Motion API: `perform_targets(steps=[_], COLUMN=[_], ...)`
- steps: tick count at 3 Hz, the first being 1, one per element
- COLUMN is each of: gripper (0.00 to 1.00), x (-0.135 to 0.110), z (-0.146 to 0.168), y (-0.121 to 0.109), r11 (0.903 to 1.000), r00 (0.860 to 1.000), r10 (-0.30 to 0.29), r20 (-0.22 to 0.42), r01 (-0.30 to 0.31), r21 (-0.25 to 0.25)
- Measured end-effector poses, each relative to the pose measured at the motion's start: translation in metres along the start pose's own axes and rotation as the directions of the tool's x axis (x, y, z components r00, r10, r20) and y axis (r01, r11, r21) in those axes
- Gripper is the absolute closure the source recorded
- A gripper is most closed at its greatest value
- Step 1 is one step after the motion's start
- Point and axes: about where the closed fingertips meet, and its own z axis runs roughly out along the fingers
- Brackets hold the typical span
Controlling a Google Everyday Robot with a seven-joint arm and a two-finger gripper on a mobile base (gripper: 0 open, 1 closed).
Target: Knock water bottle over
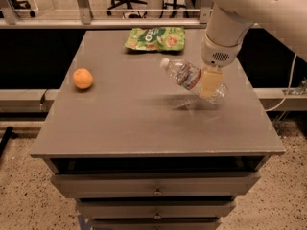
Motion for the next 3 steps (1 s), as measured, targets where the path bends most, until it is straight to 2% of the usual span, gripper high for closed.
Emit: perform_targets(steps=[2, 3], gripper=[0.29, 0.00], x=[-0.021, -0.031], z=[0.004, -0.003], y=[0.010, 0.017], r11=[0.9990, 0.9976], r00=[0.998, 0.993], r10=[0.003, 0.009], r20=[0.066, 0.119], r01=[0.000, -0.001], r21=[-0.045, -0.069])
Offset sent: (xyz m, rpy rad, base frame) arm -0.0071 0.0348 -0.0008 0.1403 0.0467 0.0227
